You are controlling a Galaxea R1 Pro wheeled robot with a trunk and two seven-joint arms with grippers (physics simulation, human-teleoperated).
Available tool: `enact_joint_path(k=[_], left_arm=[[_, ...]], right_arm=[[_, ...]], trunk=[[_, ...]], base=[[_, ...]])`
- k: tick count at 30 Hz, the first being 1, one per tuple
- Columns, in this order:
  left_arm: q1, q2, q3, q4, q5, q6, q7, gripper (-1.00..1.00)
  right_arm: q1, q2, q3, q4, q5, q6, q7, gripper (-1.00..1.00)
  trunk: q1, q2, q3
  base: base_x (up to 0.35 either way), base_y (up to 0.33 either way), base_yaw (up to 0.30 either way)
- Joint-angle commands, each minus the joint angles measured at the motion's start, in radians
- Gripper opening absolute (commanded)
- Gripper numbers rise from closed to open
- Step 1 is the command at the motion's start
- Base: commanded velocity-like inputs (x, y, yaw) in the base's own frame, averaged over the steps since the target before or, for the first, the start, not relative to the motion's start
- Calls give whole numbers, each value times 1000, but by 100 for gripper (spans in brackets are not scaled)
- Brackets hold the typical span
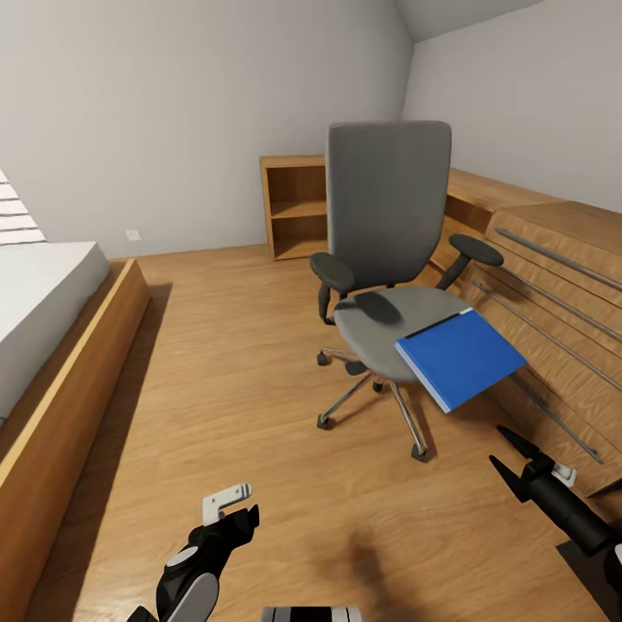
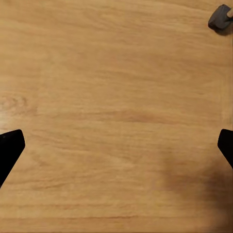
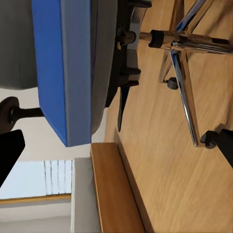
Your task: In the bedroom, organize the workspace by keeping the computer under the desk, ensuring the monitor is on the desk, placing the keyboard on the desk next to the monitor, placing the mouse on the desk next to the keyboard, moving the folder from the swivel chair onto the desk next to the mouse, stacking the notebook on top of the folder with the pen on top of the notebook, and positioning the swivel chair next to the desk.
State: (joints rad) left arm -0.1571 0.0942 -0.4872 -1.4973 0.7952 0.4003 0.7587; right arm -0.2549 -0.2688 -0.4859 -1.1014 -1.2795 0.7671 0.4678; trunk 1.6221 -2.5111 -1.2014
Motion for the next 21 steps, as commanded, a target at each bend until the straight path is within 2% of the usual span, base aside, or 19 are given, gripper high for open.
enact_joint_path(k=[1,8,14,21], left_arm=[[-1,1,-2,-1,5,2,8,100],[-1,1,-2,-1,5,1,8,100],[-1,1,-2,-1,6,1,8,100],[-1,1,-2,-1,6,1,8,100]], right_arm=[[-1,0,-2,2,-1,7,2,100],[-1,-1,-2,4,-1,8,2,100],[-1,0,1,5,0,9,3,100],[-1,0,6,4,3,9,3,100]], trunk=[[0,0,-1],[0,0,-1],[0,0,-1],[0,0,-1]], base=[[115,-10,0],[181,-4,0],[55,8,0],[127,128,0]])
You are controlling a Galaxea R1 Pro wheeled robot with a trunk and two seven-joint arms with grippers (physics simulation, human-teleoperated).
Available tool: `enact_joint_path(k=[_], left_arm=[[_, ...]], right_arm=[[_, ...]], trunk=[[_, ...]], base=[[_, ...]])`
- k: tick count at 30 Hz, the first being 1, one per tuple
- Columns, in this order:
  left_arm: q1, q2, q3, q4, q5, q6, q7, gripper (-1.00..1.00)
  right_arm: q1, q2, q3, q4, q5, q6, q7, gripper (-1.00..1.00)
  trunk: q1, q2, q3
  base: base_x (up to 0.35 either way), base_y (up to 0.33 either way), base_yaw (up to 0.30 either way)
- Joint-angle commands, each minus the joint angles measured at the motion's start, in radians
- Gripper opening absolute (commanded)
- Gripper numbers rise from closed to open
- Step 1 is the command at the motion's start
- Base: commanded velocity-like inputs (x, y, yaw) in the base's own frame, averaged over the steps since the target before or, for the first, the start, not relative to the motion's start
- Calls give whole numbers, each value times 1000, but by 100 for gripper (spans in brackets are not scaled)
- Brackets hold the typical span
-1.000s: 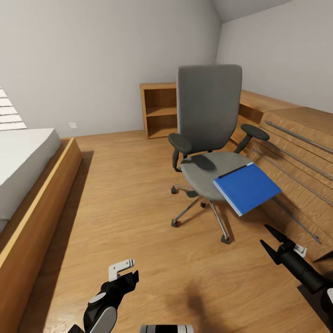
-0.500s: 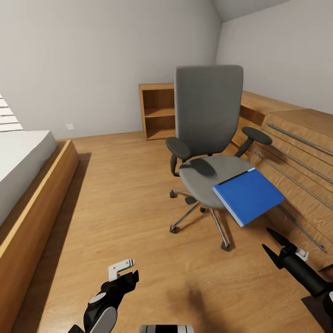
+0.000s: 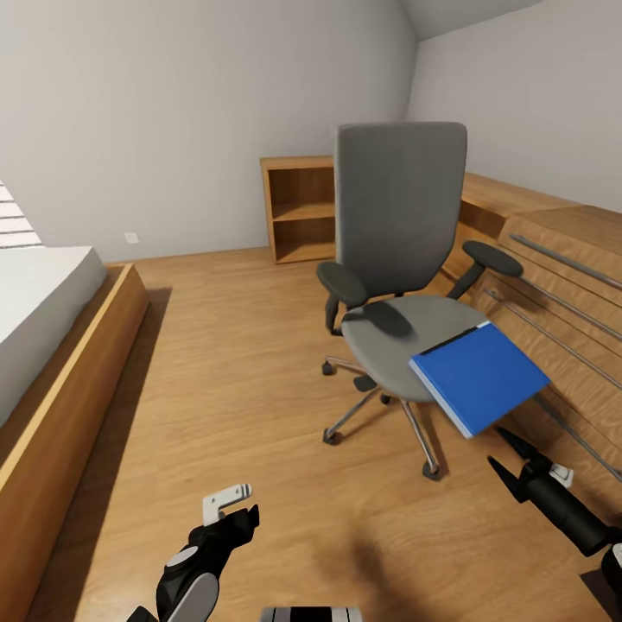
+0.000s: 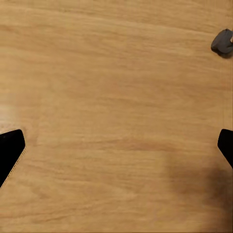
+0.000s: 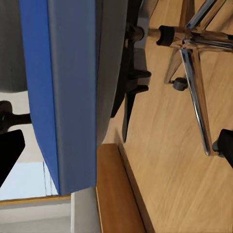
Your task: In the bedroom, organize the workspace by keeping the computer under the desk, ensuring the monitor is on the desk, placing the keyboard on the desk next to the monitor, placing the mouse on the desk next to the keyboard, moving the folder from the swivel chair onto the desk next to the mouse, stacking the notebook on top of the folder with the pen on top of the notebook, and positioning the swivel chair next to the desk.
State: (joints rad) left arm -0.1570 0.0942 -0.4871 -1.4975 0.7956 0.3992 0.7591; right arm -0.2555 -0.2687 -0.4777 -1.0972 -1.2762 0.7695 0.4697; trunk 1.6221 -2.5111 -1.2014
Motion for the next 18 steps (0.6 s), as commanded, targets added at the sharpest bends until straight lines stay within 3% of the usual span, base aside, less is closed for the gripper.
enact_joint_path(k=[1,18], left_arm=[[-1,1,-2,-1,6,2,8,100],[-1,1,-2,0,7,3,7,100]], right_arm=[[-1,0,-2,0,-1,7,2,100],[-1,0,-1,-1,0,8,1,100]], trunk=[[0,0,-1],[0,0,-1]], base=[[77,76,0],[62,66,0]])
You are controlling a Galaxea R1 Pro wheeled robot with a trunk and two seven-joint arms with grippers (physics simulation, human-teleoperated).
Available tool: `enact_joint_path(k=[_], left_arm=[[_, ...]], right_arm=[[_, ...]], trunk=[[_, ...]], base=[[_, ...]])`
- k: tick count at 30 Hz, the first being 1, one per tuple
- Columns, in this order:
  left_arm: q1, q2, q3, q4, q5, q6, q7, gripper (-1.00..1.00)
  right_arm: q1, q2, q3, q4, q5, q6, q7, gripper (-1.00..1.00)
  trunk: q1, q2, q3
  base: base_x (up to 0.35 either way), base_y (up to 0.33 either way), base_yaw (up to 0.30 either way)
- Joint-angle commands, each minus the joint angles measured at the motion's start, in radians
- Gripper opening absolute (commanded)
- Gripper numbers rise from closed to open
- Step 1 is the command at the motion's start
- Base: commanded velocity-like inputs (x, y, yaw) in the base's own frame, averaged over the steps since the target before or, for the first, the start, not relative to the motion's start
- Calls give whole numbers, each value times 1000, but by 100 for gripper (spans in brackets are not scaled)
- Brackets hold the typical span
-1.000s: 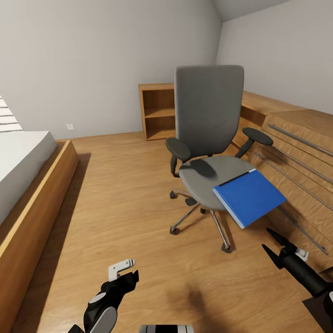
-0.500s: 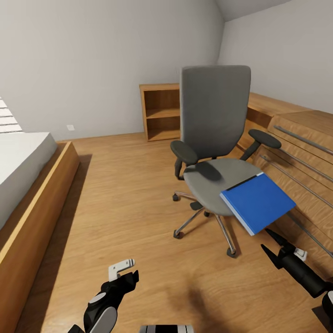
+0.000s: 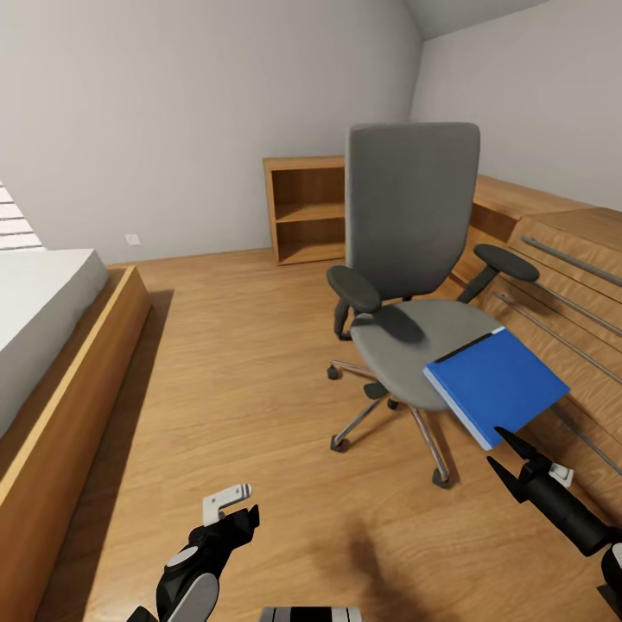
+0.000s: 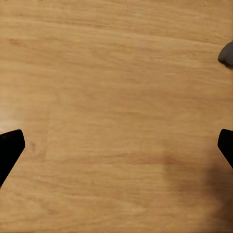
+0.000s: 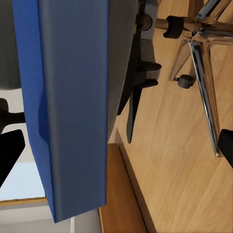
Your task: In the bedroom, organize the workspace by keeping the computer under the desk, ensuring the monitor is on the desk, placing the keyboard on the desk next to the monitor, placing the mouse on the desk next to the keyboard, moving the folder from the swivel chair onto the desk next to the mouse, stacking the notebook on top of the folder with the pen on top of the notebook, and positioning the swivel chair next to the desk.
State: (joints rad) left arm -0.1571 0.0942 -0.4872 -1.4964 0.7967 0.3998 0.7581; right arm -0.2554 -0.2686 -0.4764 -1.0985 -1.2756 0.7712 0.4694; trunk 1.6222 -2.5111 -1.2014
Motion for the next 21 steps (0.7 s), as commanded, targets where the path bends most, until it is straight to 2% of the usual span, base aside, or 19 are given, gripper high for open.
enact_joint_path(k=[1,11,15,21], left_arm=[[-1,1,-2,-2,5,2,8,100],[-1,1,-2,-1,5,2,9,100],[-1,1,-2,-1,6,2,10,100],[-1,1,-2,-1,6,2,9,100]], right_arm=[[-1,0,-2,0,-1,7,2,100],[-1,0,-1,-1,0,7,2,100],[-1,0,-1,-1,1,7,2,100],[-1,0,-1,-1,1,6,2,100]], trunk=[[0,0,-1],[0,0,-1],[-2,1,15],[-2,1,15]], base=[[12,19,0],[3,47,0],[0,4,0],[0,0,0]])
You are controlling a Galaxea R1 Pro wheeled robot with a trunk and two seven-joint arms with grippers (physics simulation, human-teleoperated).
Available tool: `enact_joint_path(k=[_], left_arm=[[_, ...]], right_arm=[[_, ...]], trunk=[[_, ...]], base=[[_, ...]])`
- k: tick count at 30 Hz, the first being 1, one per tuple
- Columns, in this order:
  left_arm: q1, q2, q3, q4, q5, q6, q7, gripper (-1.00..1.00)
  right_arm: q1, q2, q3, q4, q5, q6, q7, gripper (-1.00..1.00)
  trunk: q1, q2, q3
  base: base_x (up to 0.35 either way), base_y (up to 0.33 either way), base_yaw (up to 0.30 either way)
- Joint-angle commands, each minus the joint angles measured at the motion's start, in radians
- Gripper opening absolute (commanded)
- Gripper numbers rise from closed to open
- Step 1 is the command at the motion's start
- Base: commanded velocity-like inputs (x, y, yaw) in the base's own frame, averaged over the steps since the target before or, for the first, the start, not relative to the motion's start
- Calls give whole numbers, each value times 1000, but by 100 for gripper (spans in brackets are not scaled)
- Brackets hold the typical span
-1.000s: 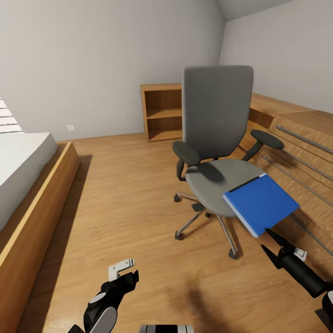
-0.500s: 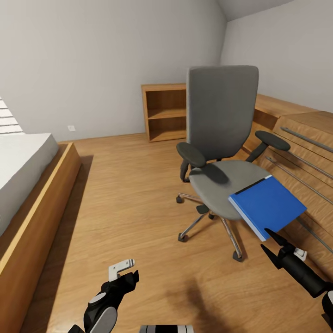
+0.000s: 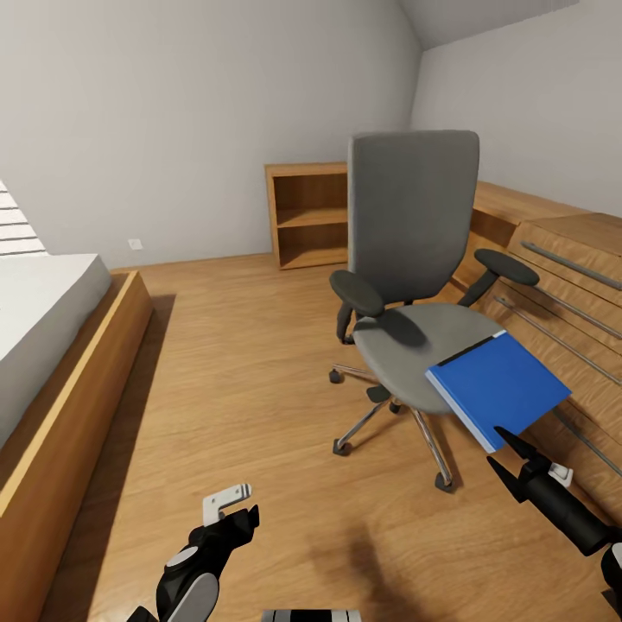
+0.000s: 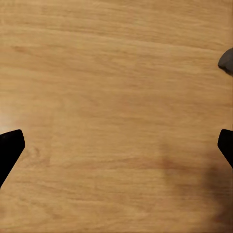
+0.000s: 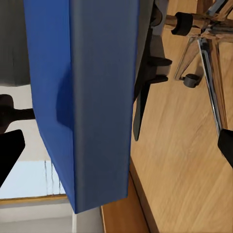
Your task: In the bedroom, organize the workspace by keeping the computer under the desk, ensuring the monitor is on the desk, placing the keyboard on the desk next to the monitor, placing the mouse on the desk next to the keyboard, moving the folder from the swivel chair onto the desk next to the mouse, stacking the notebook on top of the folder with the pen on top of the notebook, and positioning the swivel chair next to the desk.
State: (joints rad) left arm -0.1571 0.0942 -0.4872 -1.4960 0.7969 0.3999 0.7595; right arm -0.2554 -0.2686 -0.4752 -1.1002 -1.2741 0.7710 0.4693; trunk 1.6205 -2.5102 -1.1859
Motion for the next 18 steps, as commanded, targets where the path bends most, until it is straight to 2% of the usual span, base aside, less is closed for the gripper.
enact_joint_path(k=[1,3,18], left_arm=[[-1,1,-2,-1,5,2,8,100],[-1,1,-2,-2,5,2,8,100],[-1,1,-2,-1,6,1,9,100]], right_arm=[[-1,0,-2,0,-1,6,2,100],[-1,0,-2,0,-1,6,2,100],[-1,0,-2,0,1,5,2,100]], trunk=[[-1,0,3],[-2,0,11],[-2,0,11]], base=[[0,0,0],[0,0,0],[21,0,0]])
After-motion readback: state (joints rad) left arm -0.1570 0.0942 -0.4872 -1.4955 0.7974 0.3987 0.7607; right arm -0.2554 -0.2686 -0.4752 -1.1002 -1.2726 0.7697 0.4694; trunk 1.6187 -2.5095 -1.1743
